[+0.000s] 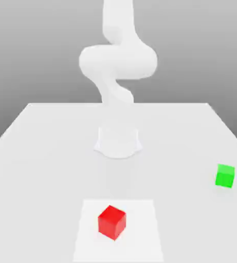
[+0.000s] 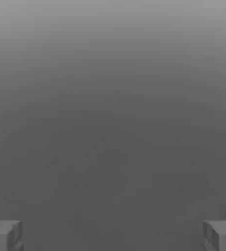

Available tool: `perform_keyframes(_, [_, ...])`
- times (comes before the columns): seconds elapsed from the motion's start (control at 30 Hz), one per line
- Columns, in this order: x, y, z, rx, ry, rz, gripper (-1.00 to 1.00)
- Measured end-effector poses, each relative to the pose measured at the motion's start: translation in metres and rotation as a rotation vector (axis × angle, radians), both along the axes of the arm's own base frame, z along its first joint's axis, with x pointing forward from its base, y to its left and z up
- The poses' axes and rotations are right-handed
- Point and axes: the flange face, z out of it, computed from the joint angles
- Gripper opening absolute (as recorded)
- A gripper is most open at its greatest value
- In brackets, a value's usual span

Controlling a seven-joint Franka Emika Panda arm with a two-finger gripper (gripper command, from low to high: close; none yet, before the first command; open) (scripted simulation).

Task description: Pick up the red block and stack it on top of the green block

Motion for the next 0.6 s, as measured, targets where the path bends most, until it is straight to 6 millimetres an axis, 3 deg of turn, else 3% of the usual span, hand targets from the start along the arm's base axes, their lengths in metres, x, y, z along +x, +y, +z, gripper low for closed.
perform_keyframes(0.13, [0.045,-0.002,-0.087,-0.123,0.145,0.131,0.00])
perform_keyframes(0.3, [0.073,-0.008,-0.198,-0.231,0.317,0.315,0.00])
perform_keyframes(0.43, [0.076,-0.012,-0.287,-0.285,0.447,0.480,0.00])
perform_keyframes(0.6, [0.055,-0.014,-0.391,-0.312,0.594,0.706,0.00])
